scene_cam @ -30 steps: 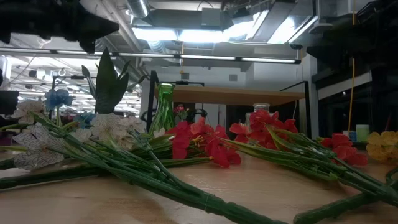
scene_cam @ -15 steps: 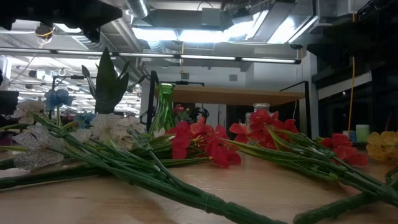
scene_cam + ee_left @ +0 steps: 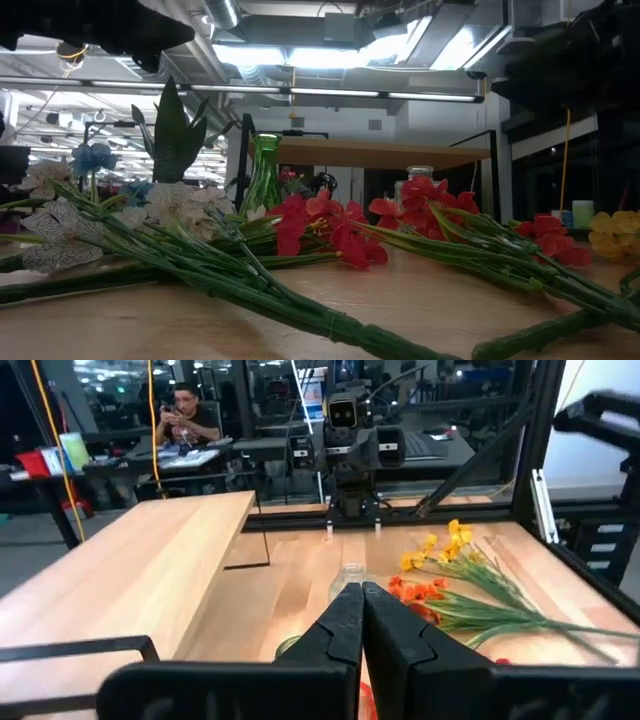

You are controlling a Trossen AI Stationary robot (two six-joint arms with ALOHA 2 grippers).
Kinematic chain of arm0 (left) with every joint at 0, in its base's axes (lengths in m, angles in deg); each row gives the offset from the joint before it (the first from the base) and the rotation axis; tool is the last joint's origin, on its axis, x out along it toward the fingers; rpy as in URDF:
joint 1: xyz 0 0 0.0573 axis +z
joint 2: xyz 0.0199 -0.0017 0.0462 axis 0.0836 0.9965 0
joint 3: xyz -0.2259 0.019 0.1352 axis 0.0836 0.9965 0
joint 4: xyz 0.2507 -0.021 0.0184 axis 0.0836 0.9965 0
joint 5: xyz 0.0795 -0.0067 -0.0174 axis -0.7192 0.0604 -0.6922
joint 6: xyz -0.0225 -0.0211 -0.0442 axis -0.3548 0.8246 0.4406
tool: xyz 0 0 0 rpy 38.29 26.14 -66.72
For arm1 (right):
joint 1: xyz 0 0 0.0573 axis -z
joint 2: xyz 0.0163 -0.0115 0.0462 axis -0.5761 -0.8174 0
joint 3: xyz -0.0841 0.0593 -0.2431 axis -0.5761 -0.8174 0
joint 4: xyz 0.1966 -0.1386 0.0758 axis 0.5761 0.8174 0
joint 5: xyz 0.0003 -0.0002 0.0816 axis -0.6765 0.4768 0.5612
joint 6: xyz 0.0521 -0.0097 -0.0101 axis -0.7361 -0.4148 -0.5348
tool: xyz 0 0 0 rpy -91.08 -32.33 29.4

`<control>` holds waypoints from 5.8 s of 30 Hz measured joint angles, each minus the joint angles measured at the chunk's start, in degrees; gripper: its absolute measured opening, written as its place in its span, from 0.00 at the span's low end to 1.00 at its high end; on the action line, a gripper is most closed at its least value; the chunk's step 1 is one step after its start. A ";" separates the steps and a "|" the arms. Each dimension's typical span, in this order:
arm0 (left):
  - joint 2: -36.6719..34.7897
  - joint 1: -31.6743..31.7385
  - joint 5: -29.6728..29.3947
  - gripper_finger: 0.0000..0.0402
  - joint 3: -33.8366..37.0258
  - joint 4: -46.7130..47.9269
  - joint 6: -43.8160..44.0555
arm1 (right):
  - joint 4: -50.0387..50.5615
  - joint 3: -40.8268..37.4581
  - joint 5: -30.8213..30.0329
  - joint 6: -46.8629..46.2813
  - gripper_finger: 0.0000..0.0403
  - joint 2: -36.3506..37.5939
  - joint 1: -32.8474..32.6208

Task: Pick and place flowers into a vace then onto a shelf
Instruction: Put the white flowers into the transparent vase

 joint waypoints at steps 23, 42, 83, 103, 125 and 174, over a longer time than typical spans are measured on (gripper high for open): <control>0.00 0.00 0.00 0.01 0.00 0.08 -4.43 | 6.38 20.17 -2.34 -4.14 0.33 -26.82 0.00; 0.00 0.00 5.32 0.01 0.00 -1.43 -2.30 | 23.43 43.79 -7.10 -17.22 0.03 -52.65 -16.60; 0.00 0.00 8.20 0.02 0.02 -1.17 -2.41 | 44.16 78.03 -7.69 -29.87 0.01 -85.41 -21.43; -0.02 0.00 8.15 0.02 0.04 -1.21 -2.41 | 41.80 78.05 7.04 -33.27 0.03 -95.11 -20.31; 0.00 0.00 7.68 0.02 0.04 -2.40 -2.41 | 26.63 78.03 20.22 -29.67 0.39 -107.23 -16.96; 0.00 0.02 -7.91 0.01 0.04 -5.54 -2.39 | 16.48 78.03 16.09 -40.45 0.48 -111.94 -15.93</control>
